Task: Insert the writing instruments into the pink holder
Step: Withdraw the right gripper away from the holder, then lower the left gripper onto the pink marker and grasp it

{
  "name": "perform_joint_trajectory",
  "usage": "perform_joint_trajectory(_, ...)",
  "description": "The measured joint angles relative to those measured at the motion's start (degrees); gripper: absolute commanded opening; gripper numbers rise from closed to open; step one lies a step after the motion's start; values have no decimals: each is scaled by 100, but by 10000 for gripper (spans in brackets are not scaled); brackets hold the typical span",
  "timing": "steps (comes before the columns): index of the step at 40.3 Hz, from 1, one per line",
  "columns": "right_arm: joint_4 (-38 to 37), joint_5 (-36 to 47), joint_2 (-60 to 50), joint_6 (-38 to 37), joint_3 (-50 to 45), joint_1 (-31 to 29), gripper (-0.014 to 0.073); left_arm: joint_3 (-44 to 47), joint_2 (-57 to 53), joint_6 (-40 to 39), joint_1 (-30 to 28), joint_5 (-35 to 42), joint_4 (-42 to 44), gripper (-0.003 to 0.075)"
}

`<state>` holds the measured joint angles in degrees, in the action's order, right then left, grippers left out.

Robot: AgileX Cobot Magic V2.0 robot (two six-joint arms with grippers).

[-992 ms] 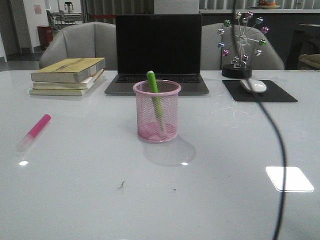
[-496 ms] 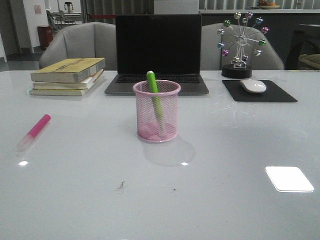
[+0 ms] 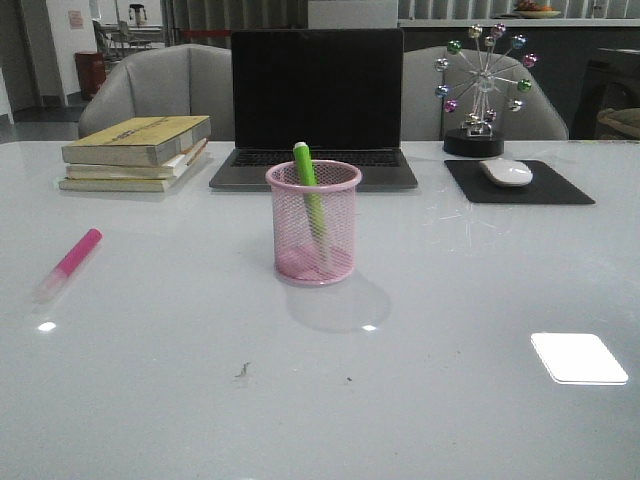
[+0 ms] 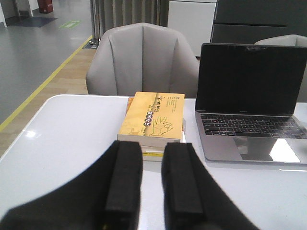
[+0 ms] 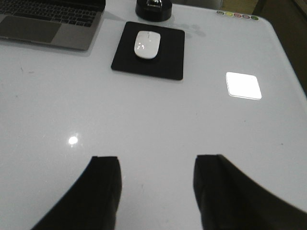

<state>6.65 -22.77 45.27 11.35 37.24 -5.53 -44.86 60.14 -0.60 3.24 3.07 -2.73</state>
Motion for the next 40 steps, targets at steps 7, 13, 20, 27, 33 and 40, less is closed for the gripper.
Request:
perform_joint_trajectory(7,114,-80,-44,-11,-240,0,453,0,0,0,27,2,0,213)
perform_joint_trajectory(13,239,-92,-44,-11,-240,0,453,0,10,0,127,12,0,216)
perform_joint_trajectory(20,291,-92,-44,-11,-240,0,453,-283,290,0,253,-111,0,218)
perform_joint_trajectory(27,354,-115,-44,-11,-240,0,453,-972,1047,0,266,-771,0,218)
perform_joint_trajectory(33,413,-155,-44,-21,-240,0,453,-1671,1858,0,266,-1430,0,260)
perform_joint_trajectory(40,425,-178,-44,-21,-240,0,453,-2474,2721,0,266,-2194,-110,377)
